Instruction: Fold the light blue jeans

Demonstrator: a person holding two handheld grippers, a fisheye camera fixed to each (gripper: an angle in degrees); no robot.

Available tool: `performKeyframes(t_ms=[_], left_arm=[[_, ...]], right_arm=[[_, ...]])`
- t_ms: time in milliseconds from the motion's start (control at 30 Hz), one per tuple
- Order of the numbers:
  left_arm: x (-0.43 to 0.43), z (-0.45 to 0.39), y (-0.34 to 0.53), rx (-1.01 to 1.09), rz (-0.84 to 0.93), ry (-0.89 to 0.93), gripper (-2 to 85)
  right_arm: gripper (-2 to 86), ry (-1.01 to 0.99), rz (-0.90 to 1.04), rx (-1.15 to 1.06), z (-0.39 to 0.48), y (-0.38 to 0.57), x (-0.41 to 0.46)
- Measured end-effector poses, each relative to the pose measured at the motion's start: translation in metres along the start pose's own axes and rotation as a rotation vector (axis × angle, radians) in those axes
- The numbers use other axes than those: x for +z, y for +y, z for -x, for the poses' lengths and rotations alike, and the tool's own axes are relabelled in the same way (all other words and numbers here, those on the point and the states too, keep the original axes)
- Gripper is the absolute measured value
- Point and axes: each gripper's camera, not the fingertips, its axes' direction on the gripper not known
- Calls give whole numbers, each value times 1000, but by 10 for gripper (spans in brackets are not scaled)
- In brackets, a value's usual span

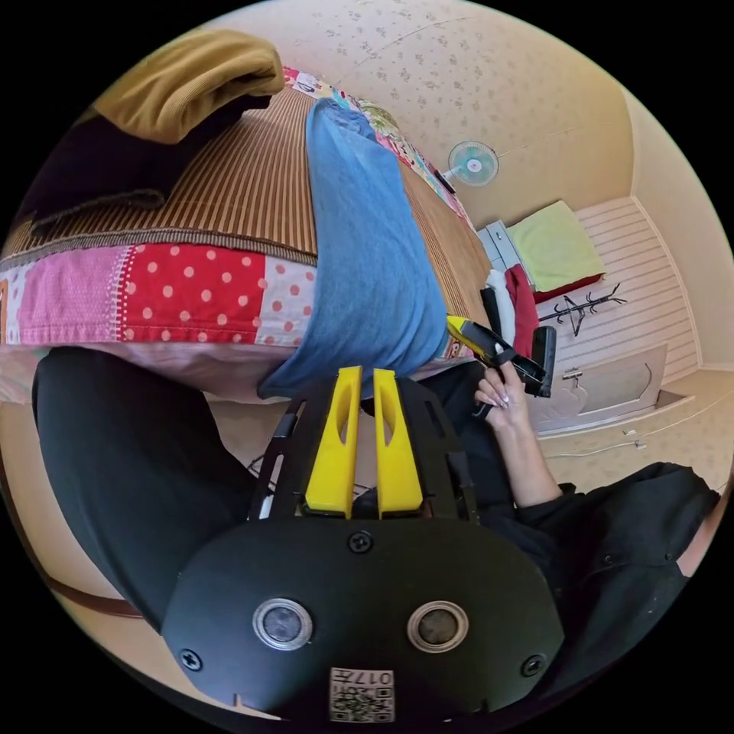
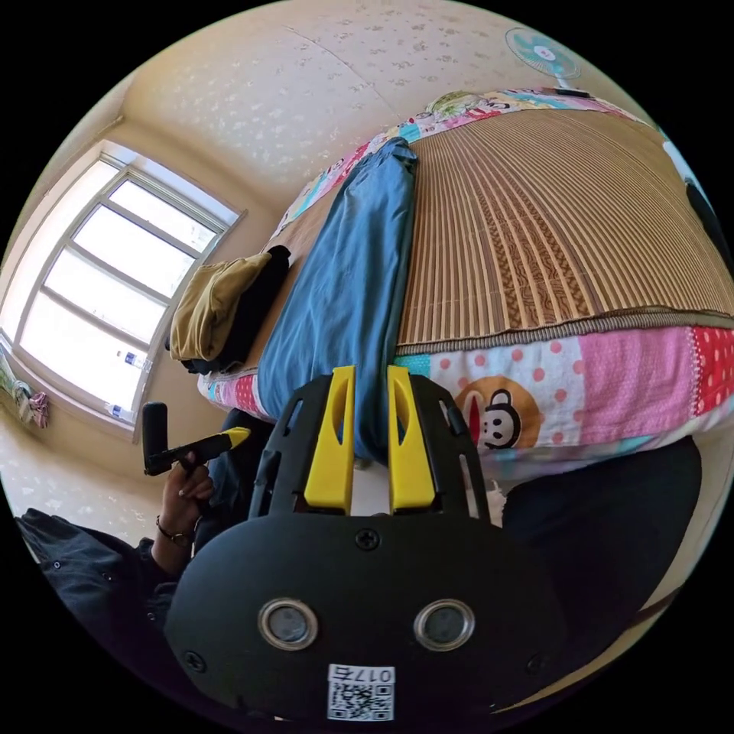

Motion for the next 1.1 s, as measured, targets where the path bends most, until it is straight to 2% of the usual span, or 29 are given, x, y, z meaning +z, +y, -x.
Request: performKeyframes(t_ms=[267, 367, 467, 633, 767, 867, 1100], left_arm=[[5, -12, 18, 25, -1, -3, 36], [9, -10, 22, 11, 20, -6, 35], [9, -10, 26, 13, 12, -6, 35], [13, -12, 25, 25, 24, -42, 35], [14, -22, 24, 59, 21, -50, 35], [16, -28, 23, 75, 22, -56, 35], [27, -27, 22, 68, 58, -35, 34]], right_arm=[[71, 75, 21, -86, 24, 23, 14], [67, 178, 10, -103, 38, 27, 9], [69, 321, -136, -296, 74, 46, 2], [72, 453, -46, -389, 91, 45, 36], [68, 417, -52, -379, 89, 50, 42], [62, 400, -136, -398, 94, 60, 33], [63, 359, -75, -404, 93, 61, 46]])
